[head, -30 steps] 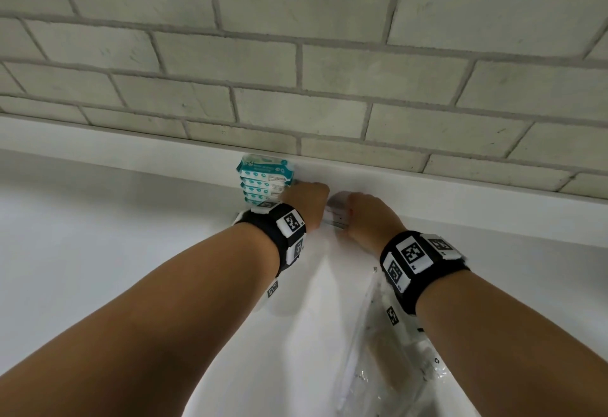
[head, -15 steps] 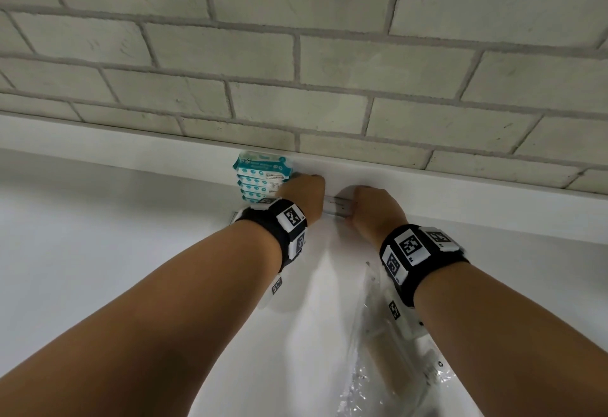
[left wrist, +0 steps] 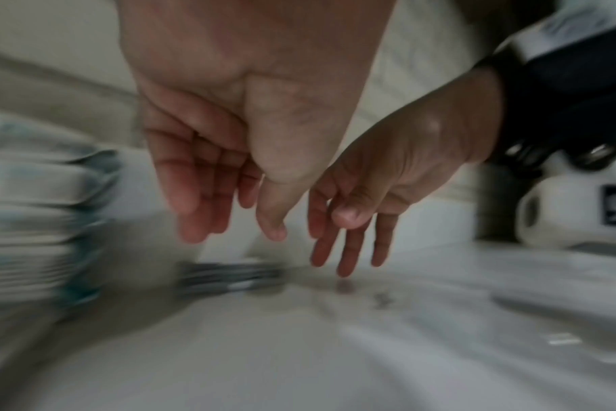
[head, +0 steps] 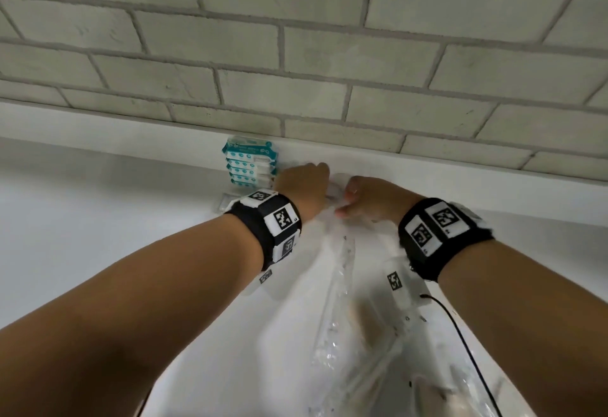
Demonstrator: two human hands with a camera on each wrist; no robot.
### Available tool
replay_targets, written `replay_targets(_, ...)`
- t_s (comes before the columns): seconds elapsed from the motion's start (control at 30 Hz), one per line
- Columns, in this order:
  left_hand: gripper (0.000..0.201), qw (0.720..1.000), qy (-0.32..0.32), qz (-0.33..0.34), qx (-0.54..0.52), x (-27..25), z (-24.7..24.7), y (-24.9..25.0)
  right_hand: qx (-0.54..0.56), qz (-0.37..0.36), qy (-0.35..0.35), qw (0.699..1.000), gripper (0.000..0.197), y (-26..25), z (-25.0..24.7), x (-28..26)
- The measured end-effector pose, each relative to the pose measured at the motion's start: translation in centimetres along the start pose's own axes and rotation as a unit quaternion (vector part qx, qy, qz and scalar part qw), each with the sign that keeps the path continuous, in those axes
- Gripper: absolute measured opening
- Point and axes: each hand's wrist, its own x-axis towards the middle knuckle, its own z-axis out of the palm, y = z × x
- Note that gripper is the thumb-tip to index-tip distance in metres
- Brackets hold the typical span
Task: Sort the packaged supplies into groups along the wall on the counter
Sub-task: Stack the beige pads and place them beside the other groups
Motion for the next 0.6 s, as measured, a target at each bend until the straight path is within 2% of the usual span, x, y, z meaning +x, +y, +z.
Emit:
replay_targets(0.1, 0.018, 0.979, -0.019, 0.203, -0.016, -3.8, -0.5, 3.1, -0.073, -0.006, 0.004, 0.997, 0.029, 1.4, 0.4, -4.4)
replay_targets(0.17, 0.018, 0.959, -0.081, 0.266, -0.061, -6.5, 0.3, 5.0, -0.084, -0.004, -0.033, 0.996, 0.020, 2.6, 1.2, -7.9)
replay_targets(0.27, 0.037, 0.944, -0.169, 0.273, -0.079, -9.4, 2.2, 6.6, -0.092, 0.031, -0.084, 0.992, 0.017, 4.9, 2.9, -12.7)
replay_targets(0.33, 0.054, 0.947, -0.182, 0.257, -0.064, -10.6, 3.1, 6.9, -0.121, 0.036, -0.061, 0.990, 0.026, 6.6, 3.6, -14.8)
replay_targets(0.37, 0.058, 0.952, -0.177, 0.243, -0.056, -11.2, 3.3, 6.9, -0.122, 0.031, -0.036, 0.991, 0.023, 7.3, 3.8, -15.8)
replay_targets(0.43, 0.056, 0.963, -0.157, 0.216, -0.040, -12.4, 3.4, 7.1, -0.105, 0.013, -0.001, 0.994, 0.011, 7.9, 3.9, -17.7)
replay_targets(0.5, 0.051, 0.970, -0.140, 0.200, -0.014, -13.6, 3.3, 7.4, -0.111, 0.004, -0.011, 0.994, 0.012, 7.9, 4.5, -19.5)
replay_targets(0.53, 0.048, 0.973, -0.134, 0.189, -0.003, -14.2, 3.1, 7.6, -0.127, 0.010, -0.033, 0.991, 0.017, 7.6, 5.1, -20.3)
replay_targets(0.6, 0.041, 0.980, -0.126, 0.153, 0.004, -15.1, 2.6, 7.8, -0.193, 0.022, -0.072, 0.978, 0.042, 7.1, 6.5, -21.7)
